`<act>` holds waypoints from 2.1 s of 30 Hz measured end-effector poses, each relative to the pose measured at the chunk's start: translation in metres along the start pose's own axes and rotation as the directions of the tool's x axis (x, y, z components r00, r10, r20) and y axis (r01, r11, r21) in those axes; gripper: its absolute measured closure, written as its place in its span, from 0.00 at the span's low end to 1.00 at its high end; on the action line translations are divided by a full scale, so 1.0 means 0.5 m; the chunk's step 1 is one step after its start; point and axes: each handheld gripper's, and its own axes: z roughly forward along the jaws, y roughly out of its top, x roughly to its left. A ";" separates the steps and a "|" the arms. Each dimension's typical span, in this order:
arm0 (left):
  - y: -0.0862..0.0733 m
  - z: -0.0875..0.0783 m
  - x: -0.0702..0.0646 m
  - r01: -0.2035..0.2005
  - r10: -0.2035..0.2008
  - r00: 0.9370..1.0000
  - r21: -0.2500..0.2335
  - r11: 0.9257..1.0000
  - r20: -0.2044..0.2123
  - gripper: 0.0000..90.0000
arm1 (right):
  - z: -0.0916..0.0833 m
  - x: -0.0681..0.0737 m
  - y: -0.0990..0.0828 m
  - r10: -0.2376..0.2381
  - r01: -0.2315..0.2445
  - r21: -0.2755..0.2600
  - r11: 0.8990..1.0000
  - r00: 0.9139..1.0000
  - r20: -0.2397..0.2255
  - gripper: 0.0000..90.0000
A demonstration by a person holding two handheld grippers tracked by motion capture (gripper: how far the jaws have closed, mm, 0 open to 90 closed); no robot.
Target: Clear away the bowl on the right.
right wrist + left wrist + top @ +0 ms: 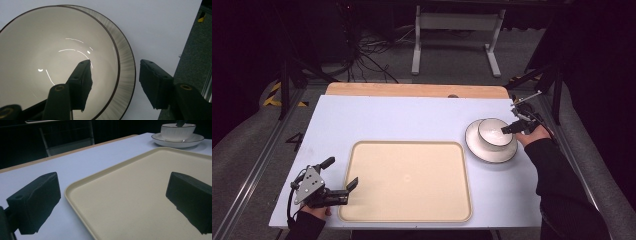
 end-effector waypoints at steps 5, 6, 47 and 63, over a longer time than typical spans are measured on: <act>0.000 0.000 0.000 0.000 0.000 1.000 -0.001 1.000 0.002 0.00 | 0.012 -0.001 0.002 0.014 -0.014 0.020 1.000 1.000 -0.013 0.49; 0.000 0.000 0.001 0.000 0.000 1.000 0.001 1.000 0.002 0.00 | 0.015 -0.002 0.001 0.024 -0.024 0.014 1.000 0.999 -0.027 0.49; 0.000 -0.001 0.000 -0.003 0.003 1.000 -0.002 1.000 0.002 0.00 | 0.000 0.047 0.036 0.030 -0.027 0.090 0.996 0.999 -0.026 0.93; 0.000 -0.001 0.000 -0.002 0.002 1.000 -0.001 1.000 0.001 0.00 | -0.072 0.084 0.056 -0.042 0.043 0.067 0.997 0.999 -0.013 0.93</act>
